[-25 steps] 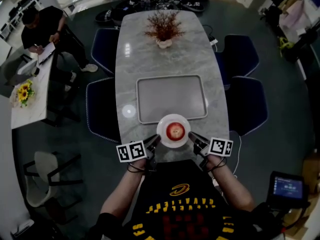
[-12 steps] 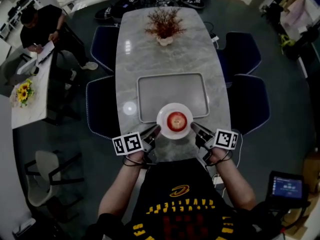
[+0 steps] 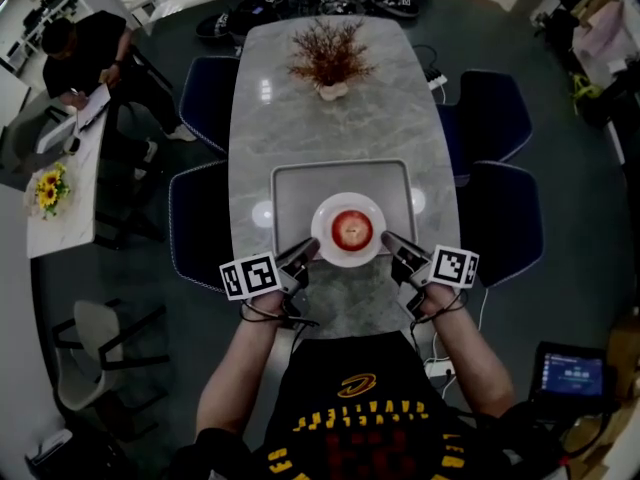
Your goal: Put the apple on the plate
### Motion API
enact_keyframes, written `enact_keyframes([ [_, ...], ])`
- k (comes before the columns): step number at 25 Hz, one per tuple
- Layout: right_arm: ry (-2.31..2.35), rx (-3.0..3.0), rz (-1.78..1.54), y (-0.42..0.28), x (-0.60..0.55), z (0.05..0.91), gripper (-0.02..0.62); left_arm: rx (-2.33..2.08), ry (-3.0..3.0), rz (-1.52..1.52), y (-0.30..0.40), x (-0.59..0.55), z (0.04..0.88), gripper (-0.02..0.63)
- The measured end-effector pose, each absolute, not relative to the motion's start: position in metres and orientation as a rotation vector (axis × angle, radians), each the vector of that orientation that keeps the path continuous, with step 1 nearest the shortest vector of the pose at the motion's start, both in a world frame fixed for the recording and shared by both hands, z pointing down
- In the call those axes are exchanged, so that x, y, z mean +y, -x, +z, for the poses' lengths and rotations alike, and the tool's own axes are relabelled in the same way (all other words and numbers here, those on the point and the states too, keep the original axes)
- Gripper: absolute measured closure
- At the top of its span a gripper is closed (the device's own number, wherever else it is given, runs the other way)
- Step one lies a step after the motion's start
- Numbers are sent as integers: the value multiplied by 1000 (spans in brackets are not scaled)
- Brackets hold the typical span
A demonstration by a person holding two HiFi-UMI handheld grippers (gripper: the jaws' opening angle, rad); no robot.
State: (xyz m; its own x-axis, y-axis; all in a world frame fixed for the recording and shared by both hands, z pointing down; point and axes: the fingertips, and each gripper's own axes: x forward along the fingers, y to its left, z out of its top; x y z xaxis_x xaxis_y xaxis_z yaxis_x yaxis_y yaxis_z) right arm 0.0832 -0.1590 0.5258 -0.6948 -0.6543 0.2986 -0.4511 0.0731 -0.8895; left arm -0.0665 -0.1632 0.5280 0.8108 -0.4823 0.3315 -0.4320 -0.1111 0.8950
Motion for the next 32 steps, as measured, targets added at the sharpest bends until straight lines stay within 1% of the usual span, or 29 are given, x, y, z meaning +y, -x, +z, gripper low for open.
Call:
enact_keyframes([
  [4, 1226, 2051, -1803, -101, -177, 544, 566, -715, -1732, -47, 57, -187, 533, 575],
  [12, 1191, 2094, -1806, -101, -218, 561, 566, -732, -1696, -34, 55, -224, 553, 575],
  [32, 1231, 2056, -1949, -104, -275, 658, 566, -736, -1569, 102, 49, -278, 658, 575],
])
